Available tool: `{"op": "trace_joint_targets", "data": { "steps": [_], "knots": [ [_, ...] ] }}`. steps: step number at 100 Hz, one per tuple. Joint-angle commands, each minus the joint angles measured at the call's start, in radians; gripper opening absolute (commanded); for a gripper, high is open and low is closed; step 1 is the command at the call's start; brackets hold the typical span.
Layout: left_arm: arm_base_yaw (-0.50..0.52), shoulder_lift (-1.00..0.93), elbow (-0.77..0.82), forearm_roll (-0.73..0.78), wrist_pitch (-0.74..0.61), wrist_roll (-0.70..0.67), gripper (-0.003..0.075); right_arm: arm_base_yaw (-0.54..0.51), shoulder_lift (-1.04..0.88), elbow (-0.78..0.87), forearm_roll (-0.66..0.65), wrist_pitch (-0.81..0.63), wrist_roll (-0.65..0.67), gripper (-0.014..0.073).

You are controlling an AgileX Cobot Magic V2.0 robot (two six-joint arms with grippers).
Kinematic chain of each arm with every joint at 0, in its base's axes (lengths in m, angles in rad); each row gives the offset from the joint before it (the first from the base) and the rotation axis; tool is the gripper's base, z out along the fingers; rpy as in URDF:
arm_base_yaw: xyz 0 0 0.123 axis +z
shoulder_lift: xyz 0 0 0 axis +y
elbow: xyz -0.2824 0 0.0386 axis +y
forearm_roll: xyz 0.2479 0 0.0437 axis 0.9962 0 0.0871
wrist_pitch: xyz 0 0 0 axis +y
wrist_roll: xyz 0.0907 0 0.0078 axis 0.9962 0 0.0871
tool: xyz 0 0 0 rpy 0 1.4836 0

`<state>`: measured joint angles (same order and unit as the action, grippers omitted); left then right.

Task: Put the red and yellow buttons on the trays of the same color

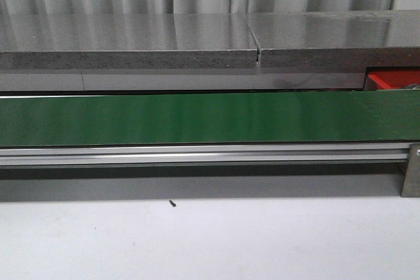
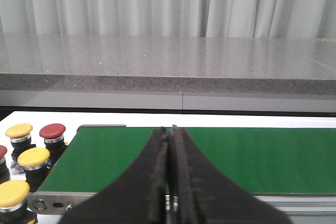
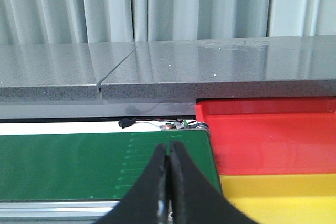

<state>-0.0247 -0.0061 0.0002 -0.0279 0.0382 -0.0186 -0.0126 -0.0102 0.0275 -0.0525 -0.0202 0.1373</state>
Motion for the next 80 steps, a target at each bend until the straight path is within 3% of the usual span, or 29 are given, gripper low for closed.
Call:
{"op": "trace_joint_targets", "data": {
  "steps": [1,80],
  "knots": [
    [0.002,-0.034,0.008,-0.008,-0.072,-0.001,-0.0019,-0.001,-0.017,-0.001,-0.012,-0.076,-0.003,-0.0115],
    [0.002,-0.034,-0.009,-0.008,-0.048,-0.001,-0.0019,-0.001,-0.017,-0.001,-0.012,-0.076,-0.003,-0.0115]
  ]
}}
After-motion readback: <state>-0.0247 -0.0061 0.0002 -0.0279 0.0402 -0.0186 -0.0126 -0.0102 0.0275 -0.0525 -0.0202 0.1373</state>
